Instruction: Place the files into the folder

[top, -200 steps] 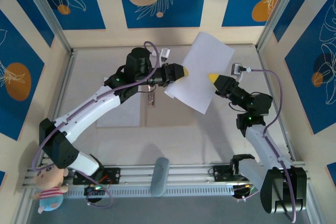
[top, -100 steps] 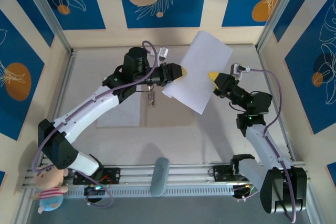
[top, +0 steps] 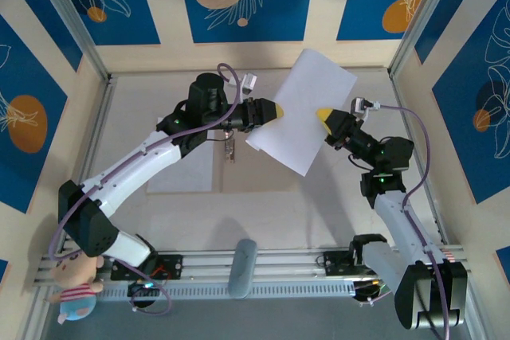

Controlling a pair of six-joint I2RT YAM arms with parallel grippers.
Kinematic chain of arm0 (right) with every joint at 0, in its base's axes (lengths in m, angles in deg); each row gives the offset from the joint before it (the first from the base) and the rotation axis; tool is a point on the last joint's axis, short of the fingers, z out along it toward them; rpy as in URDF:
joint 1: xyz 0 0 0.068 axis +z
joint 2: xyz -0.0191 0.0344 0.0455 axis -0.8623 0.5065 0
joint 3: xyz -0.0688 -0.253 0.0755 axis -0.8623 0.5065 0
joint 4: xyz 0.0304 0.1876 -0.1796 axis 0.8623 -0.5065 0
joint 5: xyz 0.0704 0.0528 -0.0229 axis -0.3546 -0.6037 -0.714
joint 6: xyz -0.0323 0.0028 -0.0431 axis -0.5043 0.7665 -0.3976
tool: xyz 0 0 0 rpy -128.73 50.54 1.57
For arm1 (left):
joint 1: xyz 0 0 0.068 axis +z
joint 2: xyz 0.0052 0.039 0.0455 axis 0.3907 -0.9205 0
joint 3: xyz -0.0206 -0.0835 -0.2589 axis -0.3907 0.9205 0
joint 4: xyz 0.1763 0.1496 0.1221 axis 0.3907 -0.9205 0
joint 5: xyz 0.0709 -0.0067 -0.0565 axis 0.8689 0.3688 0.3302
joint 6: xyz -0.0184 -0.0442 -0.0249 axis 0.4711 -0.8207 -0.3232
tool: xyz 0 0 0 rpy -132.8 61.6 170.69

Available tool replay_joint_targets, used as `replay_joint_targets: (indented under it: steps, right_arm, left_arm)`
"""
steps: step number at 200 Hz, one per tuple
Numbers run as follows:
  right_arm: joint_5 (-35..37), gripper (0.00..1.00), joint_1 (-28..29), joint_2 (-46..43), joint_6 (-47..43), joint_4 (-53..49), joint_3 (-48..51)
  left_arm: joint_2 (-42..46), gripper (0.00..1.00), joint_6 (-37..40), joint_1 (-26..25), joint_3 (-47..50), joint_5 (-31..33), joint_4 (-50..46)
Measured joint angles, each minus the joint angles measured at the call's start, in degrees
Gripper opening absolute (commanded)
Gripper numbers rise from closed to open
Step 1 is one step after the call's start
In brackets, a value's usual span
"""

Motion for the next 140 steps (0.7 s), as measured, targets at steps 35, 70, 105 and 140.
replay_joint_targets:
  steps: [35,70,105,140]
  right_arm:
    - [0.0,0.27,0.0,0.0,-0.1,-1.0,-0.1]
    - [0.0,0.18,0.0,0.0,-0.2,-2.1,-0.9]
    - [0.0,0.12,0.0,0.0,-0.8,-3.8,-2.3]
    - [-0.5,0.1,0.0,-0.3,-3.6,-8.7,-3.9]
  left_arm:
    - [0.0,0.38,0.4,0.0,0.0,0.0,0.0]
    - [0.0,0.42,0.4,0.0,0.0,0.0,0.0]
    - [0.0,0.56,0.3,0.1,0.0,-0.1,0.1]
    - [0.0,0.76,0.5,1.1,0.1,-0.6,0.1]
